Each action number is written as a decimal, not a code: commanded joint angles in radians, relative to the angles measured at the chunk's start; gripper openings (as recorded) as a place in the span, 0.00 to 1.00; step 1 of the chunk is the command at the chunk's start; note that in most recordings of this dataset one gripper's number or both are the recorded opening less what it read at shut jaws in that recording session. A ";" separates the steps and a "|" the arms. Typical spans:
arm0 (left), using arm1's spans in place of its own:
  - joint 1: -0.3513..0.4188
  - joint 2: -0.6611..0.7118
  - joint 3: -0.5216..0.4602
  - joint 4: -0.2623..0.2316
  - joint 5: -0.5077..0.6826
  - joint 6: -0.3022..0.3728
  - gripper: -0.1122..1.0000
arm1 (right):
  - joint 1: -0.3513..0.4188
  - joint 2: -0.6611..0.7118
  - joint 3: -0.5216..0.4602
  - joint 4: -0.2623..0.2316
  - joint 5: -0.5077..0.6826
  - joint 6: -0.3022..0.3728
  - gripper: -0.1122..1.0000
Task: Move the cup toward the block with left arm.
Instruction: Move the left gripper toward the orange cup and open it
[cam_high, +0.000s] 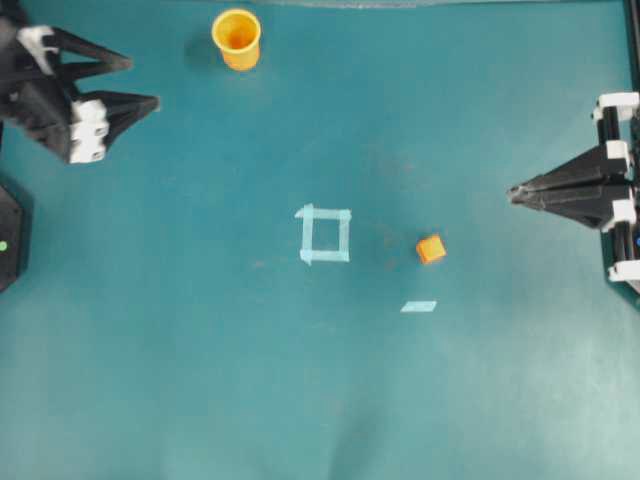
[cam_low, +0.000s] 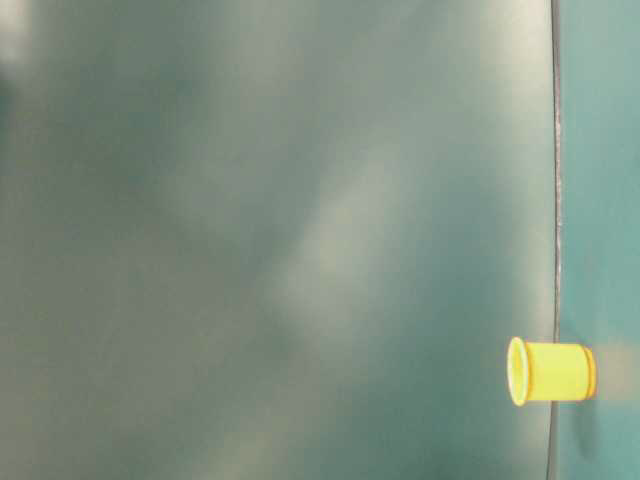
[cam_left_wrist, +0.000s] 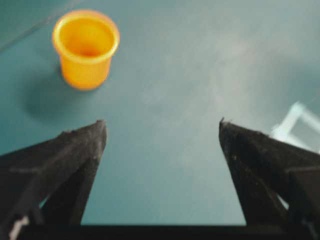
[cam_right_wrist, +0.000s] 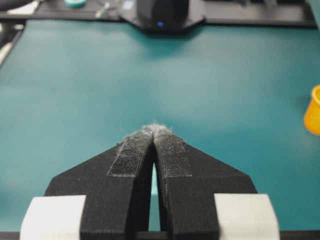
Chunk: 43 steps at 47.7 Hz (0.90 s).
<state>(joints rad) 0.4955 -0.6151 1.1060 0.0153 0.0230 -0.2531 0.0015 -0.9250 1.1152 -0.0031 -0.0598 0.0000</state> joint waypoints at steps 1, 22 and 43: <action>0.012 0.083 -0.061 0.008 0.003 0.003 0.88 | 0.002 0.002 -0.032 0.002 -0.005 -0.002 0.10; 0.084 0.469 -0.267 0.017 0.008 0.051 0.88 | 0.000 -0.003 -0.038 0.000 -0.003 -0.005 0.10; 0.130 0.627 -0.321 0.014 -0.020 0.086 0.88 | 0.000 -0.006 -0.048 -0.002 -0.005 -0.009 0.10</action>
<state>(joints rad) 0.6228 0.0107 0.8161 0.0291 0.0184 -0.1687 0.0015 -0.9281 1.0968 -0.0031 -0.0598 -0.0077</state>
